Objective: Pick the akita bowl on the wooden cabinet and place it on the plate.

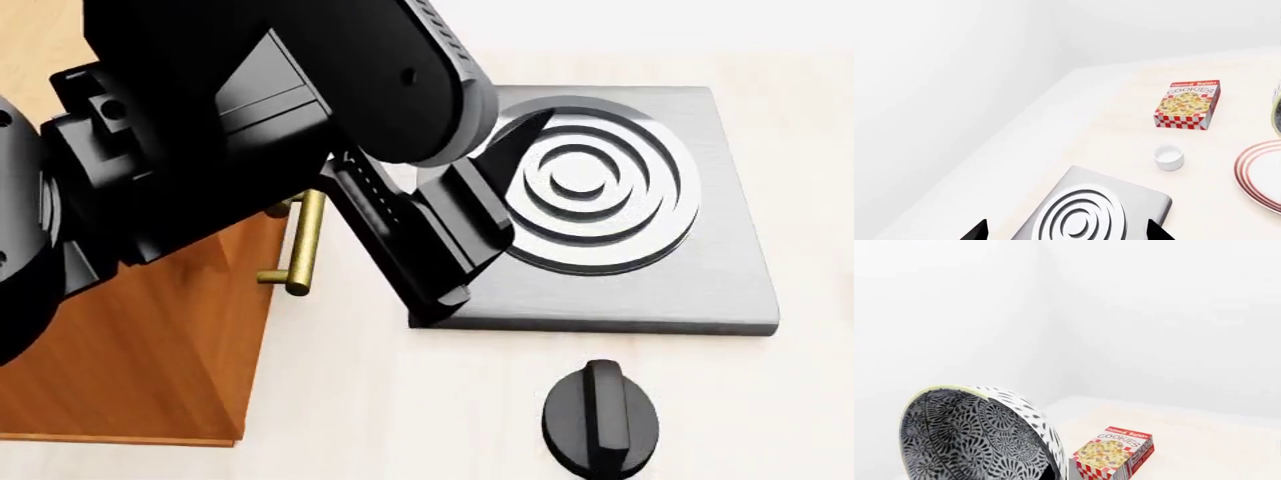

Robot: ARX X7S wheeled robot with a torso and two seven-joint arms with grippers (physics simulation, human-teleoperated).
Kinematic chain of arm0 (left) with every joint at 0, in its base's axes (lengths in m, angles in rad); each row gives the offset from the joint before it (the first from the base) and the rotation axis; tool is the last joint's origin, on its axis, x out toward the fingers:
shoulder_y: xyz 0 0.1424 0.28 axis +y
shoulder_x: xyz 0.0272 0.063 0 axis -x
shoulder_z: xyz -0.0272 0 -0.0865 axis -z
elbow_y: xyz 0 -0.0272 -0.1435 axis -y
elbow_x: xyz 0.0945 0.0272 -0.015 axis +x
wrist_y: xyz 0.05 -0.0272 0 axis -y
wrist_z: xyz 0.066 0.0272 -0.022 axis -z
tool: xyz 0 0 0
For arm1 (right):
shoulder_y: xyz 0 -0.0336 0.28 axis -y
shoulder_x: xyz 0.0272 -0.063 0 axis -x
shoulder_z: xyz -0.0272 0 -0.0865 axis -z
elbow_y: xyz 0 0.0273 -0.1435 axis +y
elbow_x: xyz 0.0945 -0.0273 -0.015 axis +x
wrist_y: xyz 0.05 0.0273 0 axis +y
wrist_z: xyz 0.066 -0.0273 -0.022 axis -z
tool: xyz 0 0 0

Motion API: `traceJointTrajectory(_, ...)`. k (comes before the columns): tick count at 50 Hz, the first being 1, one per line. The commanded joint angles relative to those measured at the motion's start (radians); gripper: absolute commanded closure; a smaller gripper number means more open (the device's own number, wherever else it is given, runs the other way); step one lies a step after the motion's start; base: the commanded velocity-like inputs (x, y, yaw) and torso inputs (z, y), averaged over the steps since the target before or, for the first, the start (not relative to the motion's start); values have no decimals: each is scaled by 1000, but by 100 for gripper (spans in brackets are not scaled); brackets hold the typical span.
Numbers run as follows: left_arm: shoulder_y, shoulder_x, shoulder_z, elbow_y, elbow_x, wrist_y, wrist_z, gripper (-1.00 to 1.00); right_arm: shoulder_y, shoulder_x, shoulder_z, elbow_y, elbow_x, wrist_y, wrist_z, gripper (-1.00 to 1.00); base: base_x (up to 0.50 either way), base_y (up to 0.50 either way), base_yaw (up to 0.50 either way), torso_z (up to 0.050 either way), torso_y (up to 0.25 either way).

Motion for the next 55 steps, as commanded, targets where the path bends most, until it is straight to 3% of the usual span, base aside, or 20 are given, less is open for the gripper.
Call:
traceJointTrajectory(1,-1,1,6,-5,9,12,8,-100,-32,-22,86,52,123,-110,-91,100,0,0,0,0,0)
traceJointTrajectory(24,18,-14,12,1,9,29,5,-100,-115,-96,179,140,303,-319,-297,100,0,0,0,0,0)
traceJointTrajectory(36,25,-22,16,3,11,36,7,-100,-121,-165,188,190,506,-456,-461,100,0,0,0,1,0)
traceJointTrajectory(55,33,-28,27,-6,23,52,19,-100,-83,-184,187,266,636,-486,-525,100,0,0,0,0,1)
